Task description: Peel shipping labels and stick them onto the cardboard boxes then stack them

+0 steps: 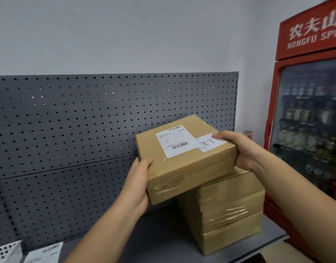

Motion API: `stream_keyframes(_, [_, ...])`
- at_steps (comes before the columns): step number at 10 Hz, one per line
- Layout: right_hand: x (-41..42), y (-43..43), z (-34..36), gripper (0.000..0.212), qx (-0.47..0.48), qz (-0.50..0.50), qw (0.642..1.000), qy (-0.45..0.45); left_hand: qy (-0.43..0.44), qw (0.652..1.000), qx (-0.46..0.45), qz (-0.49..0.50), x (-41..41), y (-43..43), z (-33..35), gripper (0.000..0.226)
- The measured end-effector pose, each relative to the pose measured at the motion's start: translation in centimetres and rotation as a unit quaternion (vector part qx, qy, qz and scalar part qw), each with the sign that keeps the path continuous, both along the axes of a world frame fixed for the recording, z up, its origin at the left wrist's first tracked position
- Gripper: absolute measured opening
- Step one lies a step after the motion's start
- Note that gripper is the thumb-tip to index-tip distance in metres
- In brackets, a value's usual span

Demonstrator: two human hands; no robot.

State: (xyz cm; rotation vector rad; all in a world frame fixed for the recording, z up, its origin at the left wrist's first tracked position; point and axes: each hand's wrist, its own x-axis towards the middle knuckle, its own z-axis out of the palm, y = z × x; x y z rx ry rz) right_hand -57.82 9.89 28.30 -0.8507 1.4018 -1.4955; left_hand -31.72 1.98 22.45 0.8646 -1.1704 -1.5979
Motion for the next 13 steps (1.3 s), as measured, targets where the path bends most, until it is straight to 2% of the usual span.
stream_keyframes(1, [-2.8, 0.3, 0.0, 0.023, 0.005, -0.012, 1.0, -0.006, -0.007, 1.0, -0.005, -0.01, -2.6, 0.3, 0.3, 0.026])
stream_keyframes(2, [-5.4, 0.5, -0.2, 0.04, 0.009, -0.025, 1.0, -0.009, -0.024, 0.999, -0.023, -0.021, -4.4, 0.5, 0.5, 0.023])
stream_keyframes(3, [-7.8, 0.7, -0.5, 0.045, 0.015, -0.038, 0.999, -0.021, -0.046, 0.998, -0.038, -0.029, -6.1, 0.7, 1.0, 0.022])
stream_keyframes(6, [-12.2, 0.6, -0.7, 0.03, 0.019, -0.056, 0.996, -0.065, -0.086, 0.993, -0.057, -0.057, -9.8, 0.2, 2.2, 0.019])
stream_keyframes(7, [-13.3, 0.4, -0.9, 0.031, 0.032, -0.051, 0.996, -0.066, -0.105, 0.991, -0.057, -0.063, -10.4, 0.1, 2.0, 0.021])
stream_keyframes(9, [-14.6, 0.3, -2.0, 0.049, 0.032, -0.056, 0.996, -0.066, -0.138, 0.986, -0.07, -0.067, -11.2, -0.1, 1.4, 0.023])
stream_keyframes(11, [-14.8, 0.2, -2.2, 0.033, 0.029, -0.038, 0.997, -0.068, -0.137, 0.984, -0.094, -0.068, -11.8, -0.8, 0.6, 0.026])
stream_keyframes(13, [-14.7, 0.1, -2.6, 0.034, 0.028, -0.047, 0.995, -0.087, -0.114, 0.988, -0.079, -0.075, -12.1, -0.1, 0.6, 0.025])
